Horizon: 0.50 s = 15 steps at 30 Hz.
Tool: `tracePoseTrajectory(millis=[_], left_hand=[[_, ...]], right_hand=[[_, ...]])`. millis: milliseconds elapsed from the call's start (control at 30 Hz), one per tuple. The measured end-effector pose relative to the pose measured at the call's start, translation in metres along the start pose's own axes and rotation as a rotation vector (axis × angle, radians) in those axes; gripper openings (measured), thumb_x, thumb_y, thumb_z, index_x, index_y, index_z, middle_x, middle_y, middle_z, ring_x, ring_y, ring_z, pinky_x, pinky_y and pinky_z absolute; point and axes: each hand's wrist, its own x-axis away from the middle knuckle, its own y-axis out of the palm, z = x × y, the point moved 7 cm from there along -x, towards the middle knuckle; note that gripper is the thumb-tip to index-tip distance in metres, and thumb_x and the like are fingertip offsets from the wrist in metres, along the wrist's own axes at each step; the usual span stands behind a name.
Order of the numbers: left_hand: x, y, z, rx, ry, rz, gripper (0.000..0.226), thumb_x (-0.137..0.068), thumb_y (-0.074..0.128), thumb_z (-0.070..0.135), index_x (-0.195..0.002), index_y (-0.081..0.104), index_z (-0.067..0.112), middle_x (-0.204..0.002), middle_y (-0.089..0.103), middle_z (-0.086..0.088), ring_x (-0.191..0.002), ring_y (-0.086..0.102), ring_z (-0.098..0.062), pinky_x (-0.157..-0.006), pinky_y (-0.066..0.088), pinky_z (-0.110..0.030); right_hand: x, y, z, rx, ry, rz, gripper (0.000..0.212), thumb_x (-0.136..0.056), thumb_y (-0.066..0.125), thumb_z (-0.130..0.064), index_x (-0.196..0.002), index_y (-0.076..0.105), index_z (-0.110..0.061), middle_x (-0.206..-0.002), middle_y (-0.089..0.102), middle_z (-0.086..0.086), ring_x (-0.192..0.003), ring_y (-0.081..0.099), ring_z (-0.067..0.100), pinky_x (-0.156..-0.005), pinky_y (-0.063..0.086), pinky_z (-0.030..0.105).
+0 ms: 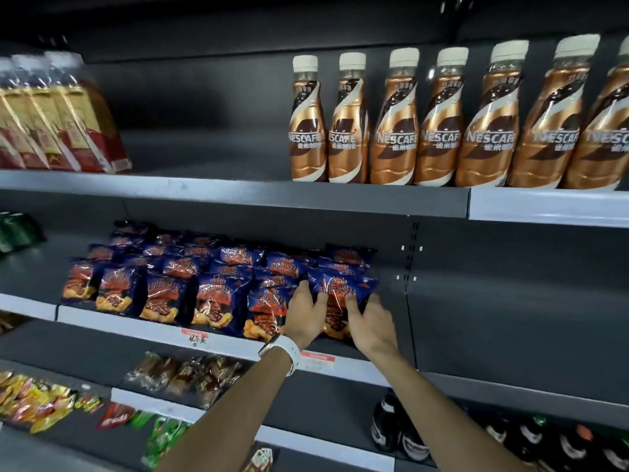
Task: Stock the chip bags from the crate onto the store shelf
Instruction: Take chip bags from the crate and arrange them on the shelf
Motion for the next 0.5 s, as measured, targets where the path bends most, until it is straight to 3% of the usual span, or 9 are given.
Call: tracePoseTrajectory(millis=[67, 200, 267, 367, 500], left_hand=[[0.003, -0.008, -0.009, -0.008, 0.023, -0.014, 0.019, -0.099, 0.047, 0.023, -0.111, 0.050, 0.008, -0.113, 0.060, -0.005, -0.107, 0.057, -0.025, -0.091, 0.044, -0.034], [0.007, -0.016, -0.027, -0.024, 0.036, -0.070, 0.032, -0.099, 0.050, 0.024, -0.123, 0.048, 0.003, -0.117, 0.048, 0.005, -0.113, 0.049, -0.016, -0.095, 0.037, -0.029], [0.005, -0.011, -0.040, -0.040, 0.038, -0.133, 0.030, -0.096, 0.055, 0.025, -0.118, 0.049, 0.007, -0.117, 0.054, 0.002, -0.111, 0.052, -0.018, -0.094, 0.041, -0.031], [0.004, -0.003, -0.053, -0.057, 0.054, -0.170, 0.015, -0.089, 0.062, 0.023, -0.096, 0.050, 0.017, -0.096, 0.060, -0.001, -0.091, 0.059, -0.023, -0.079, 0.044, -0.030], [0.003, 0.003, -0.055, -0.018, 0.033, -0.164, 0.016, -0.090, 0.061, 0.023, -0.103, 0.054, 0.014, -0.099, 0.064, 0.000, -0.091, 0.060, -0.019, -0.085, 0.047, -0.031]], right_hand=[[0.009, 0.011, -0.002, 0.009, 0.015, -0.002, 0.041, -0.100, 0.040, -0.054, -0.113, 0.049, -0.017, -0.103, 0.066, 0.005, -0.095, 0.065, 0.027, -0.077, 0.048, 0.033], [0.023, 0.027, -0.003, 0.031, 0.031, -0.009, 0.039, -0.101, 0.042, -0.051, -0.116, 0.046, -0.015, -0.096, 0.061, 0.002, -0.087, 0.060, 0.023, -0.077, 0.046, 0.031], [0.027, 0.034, 0.001, 0.014, 0.043, -0.033, 0.037, -0.103, 0.042, -0.046, -0.119, 0.045, -0.013, -0.100, 0.061, 0.003, -0.087, 0.056, 0.021, -0.078, 0.044, 0.030], [0.029, 0.042, 0.012, -0.054, 0.082, -0.089, 0.031, -0.105, 0.040, -0.041, -0.122, 0.042, -0.015, -0.112, 0.061, 0.005, -0.092, 0.054, 0.019, -0.082, 0.040, 0.028], [0.026, 0.050, 0.018, -0.095, 0.111, -0.135, 0.031, -0.106, 0.035, -0.041, -0.124, 0.039, -0.017, -0.116, 0.060, 0.005, -0.095, 0.052, 0.018, -0.085, 0.038, 0.028]])
